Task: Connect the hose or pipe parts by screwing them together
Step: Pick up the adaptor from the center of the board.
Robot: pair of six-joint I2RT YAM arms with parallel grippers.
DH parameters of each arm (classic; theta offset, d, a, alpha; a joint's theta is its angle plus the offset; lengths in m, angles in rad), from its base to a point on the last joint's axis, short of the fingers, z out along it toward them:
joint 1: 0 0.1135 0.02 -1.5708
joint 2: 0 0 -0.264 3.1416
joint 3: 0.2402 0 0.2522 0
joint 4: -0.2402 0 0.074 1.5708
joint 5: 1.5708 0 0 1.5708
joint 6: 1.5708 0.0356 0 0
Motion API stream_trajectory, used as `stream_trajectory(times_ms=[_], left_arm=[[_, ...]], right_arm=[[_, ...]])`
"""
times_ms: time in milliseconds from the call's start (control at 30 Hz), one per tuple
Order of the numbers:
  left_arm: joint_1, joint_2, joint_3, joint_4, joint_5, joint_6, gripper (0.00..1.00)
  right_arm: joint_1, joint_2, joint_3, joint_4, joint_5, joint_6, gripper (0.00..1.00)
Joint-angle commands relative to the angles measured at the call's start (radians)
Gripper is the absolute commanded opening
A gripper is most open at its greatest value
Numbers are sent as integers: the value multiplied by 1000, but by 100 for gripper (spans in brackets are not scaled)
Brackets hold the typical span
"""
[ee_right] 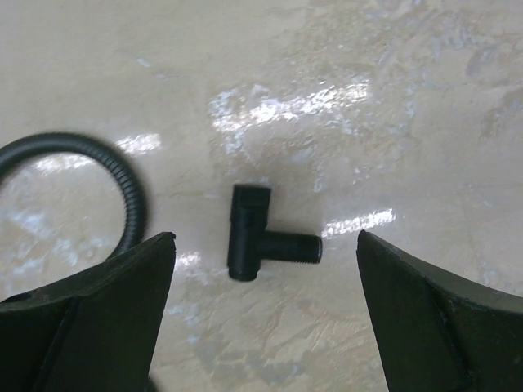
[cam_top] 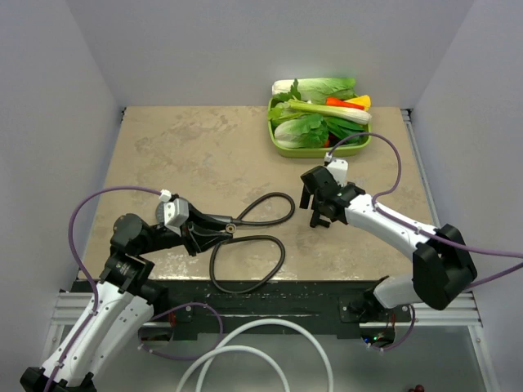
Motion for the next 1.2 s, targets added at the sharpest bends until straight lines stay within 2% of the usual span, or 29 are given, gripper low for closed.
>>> stream_trajectory(times_ms=[0, 233, 633, 733, 767, 833, 933, 967, 1000, 1167], left_arm=[[-3, -30, -5, 105, 14, -39, 0], [-5, -42, 12, 88, 3, -34, 0], [-3, -54, 25, 36, -32, -17, 0], [-3, -68, 20, 22, -41, -16, 0], [-3, -74, 18, 19, -44, -17, 0], [-2, -88, 18, 11, -51, -19, 0], [0, -103, 26, -13, -61, -9, 0], [2, -107, 29, -20, -66, -8, 0], [2, -113, 29, -26, -69, -9, 0], [3, -124, 31, -52, -110, -52, 0]], right_arm=[[-47, 57, 20, -14, 24, 46, 94], [-64, 163, 14, 47, -20, 44, 91], [-64, 313, 47, 72, -63, 29, 70], [-66, 329, 49, 79, -85, 24, 56], [-66, 333, 47, 81, -91, 21, 47], [-66, 337, 46, 86, -105, 21, 39], [-66, 337, 43, 84, -129, 20, 20], [-66, 337, 40, 87, -137, 20, 8], [-66, 327, 37, 90, -148, 18, 0], [-64, 225, 72, 122, -259, -46, 0]])
